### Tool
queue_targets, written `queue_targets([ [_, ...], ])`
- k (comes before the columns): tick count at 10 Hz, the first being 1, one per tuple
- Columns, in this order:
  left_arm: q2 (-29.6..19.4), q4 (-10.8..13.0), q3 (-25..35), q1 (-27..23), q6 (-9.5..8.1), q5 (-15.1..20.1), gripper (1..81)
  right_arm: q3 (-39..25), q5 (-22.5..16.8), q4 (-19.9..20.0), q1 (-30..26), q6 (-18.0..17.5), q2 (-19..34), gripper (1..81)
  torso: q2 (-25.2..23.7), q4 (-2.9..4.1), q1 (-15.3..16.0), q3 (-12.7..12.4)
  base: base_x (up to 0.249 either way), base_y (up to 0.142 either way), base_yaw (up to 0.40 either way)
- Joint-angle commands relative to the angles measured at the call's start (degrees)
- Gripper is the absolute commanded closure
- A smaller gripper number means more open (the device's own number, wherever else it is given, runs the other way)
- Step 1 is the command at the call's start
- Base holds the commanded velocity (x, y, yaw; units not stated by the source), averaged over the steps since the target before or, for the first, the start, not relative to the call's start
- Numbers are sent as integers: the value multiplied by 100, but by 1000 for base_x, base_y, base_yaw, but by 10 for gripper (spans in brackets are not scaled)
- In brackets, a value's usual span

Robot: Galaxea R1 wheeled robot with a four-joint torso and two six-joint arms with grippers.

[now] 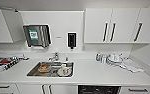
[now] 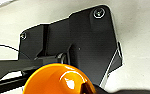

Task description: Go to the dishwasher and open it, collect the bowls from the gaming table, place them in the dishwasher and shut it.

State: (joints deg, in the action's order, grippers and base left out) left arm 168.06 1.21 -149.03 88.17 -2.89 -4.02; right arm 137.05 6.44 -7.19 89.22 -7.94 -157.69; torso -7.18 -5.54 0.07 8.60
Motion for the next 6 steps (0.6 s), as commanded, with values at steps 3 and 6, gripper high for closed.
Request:
queue_targets([
  [3, -53, 20, 23, -208, 16, 341, 811, -4, -266, -37, -216, 12, 112, 811, 0, 0, -5, 0, 0, 0, 0],
  [6, -44, 46, 14, -208, 25, 332, 811, -4, -266, -37, -207, 11, 112, 811, 0, 0, -5, 0, 0, 0, 0],
])
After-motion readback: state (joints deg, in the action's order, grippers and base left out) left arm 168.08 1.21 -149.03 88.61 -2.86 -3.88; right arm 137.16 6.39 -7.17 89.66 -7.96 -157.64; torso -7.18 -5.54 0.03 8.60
